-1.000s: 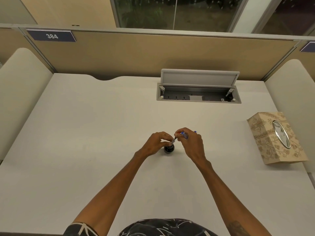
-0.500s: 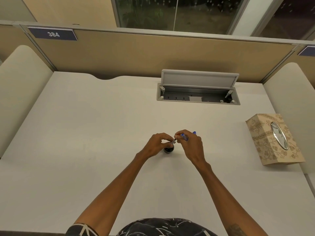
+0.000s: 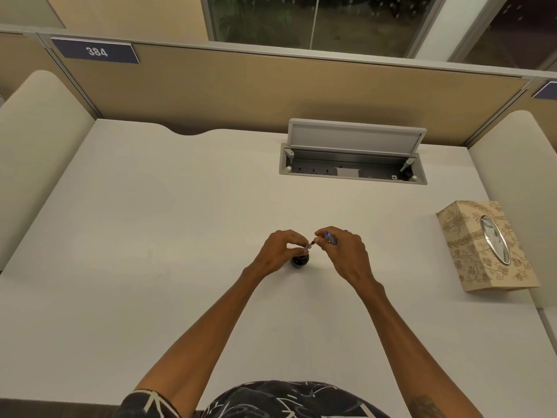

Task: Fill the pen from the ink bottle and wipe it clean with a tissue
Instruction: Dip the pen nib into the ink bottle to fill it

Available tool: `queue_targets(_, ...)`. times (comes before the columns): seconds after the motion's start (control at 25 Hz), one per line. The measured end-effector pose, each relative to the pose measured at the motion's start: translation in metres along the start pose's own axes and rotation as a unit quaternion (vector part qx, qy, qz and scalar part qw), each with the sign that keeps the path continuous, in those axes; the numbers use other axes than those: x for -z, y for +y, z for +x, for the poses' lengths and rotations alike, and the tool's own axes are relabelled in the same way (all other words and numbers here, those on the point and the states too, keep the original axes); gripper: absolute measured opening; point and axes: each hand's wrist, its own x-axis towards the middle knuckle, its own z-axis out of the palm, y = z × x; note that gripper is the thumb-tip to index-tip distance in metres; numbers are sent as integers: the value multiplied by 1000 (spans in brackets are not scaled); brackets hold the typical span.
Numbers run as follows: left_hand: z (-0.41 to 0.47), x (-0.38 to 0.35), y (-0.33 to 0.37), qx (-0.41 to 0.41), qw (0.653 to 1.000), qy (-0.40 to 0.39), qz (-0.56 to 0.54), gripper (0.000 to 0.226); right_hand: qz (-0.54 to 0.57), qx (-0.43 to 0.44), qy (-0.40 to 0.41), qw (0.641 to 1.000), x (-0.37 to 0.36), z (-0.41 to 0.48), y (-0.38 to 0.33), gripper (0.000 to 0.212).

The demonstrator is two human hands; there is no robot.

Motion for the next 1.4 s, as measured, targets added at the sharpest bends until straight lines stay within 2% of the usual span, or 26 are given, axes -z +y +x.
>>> queue_targets(0.24,1,0,3,-26,999,1,24,15,-80,-41,14,996,5,4,-8,31)
queue_targets(0.6,2,1,3,-24,996,-9,86,13,-162,-5,-23,986,8,3,-14,12)
queue_targets(1.08,1,0,3,-26,994,7,110,12,-183,-15,-24,983,8,5,-17,19)
queue_targets(1.32,-1,1,3,-17,996,8,88,14,-188,-27,-17,982,6,3,-19,37)
queue_targets(1.4,-1,1,3,-13,997,8,79,14,-176,-19,-24,984,9,5,-17,29)
